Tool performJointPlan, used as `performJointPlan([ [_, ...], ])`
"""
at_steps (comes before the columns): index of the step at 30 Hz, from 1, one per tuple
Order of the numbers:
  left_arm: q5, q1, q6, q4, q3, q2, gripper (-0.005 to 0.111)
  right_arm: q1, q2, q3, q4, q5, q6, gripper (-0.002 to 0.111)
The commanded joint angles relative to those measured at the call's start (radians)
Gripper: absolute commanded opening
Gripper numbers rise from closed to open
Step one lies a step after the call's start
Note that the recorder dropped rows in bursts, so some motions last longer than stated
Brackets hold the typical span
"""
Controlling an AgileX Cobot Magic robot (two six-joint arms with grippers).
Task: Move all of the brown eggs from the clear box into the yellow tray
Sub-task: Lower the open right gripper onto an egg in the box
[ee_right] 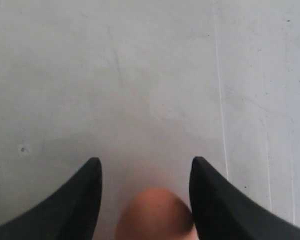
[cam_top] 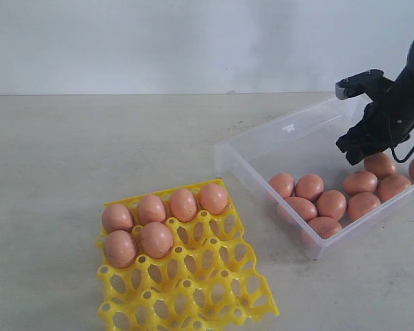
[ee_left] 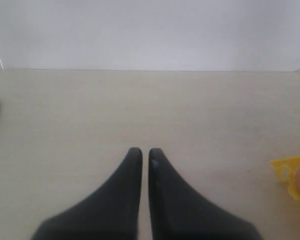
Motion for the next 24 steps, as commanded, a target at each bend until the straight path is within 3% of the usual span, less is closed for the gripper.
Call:
performJointPlan([
  [1,-0.007,0.003,0.007,-0.005,-0.001,-0.002,0.004,-0.005,-0.003,-0.001,-0.042,0.03,0.015,0.046],
  [16,-0.007,0.003,0.007,-0.005,-0.001,-0.002,0.004,-0.005,-0.003,-0.001,-0.074,0.12,0.049,0.045],
  [18,-0.007,0.003,0.007,-0.005,-0.001,-0.002,0.004,-0.005,-0.003,-0.001,-0.074,0.118,0.051,0.036],
  [21,-0.007,0.003,0.007,-0.005,-0.001,-0.002,0.004,-0.005,-0.003,-0.001,-0.07,0.108,0.051,0.004],
  [24,-0.007,0.003,0.007,-0.005,-0.001,-0.002,0.004,-0.005,-0.003,-0.001,-0.068,0.085,0.071,0.0],
])
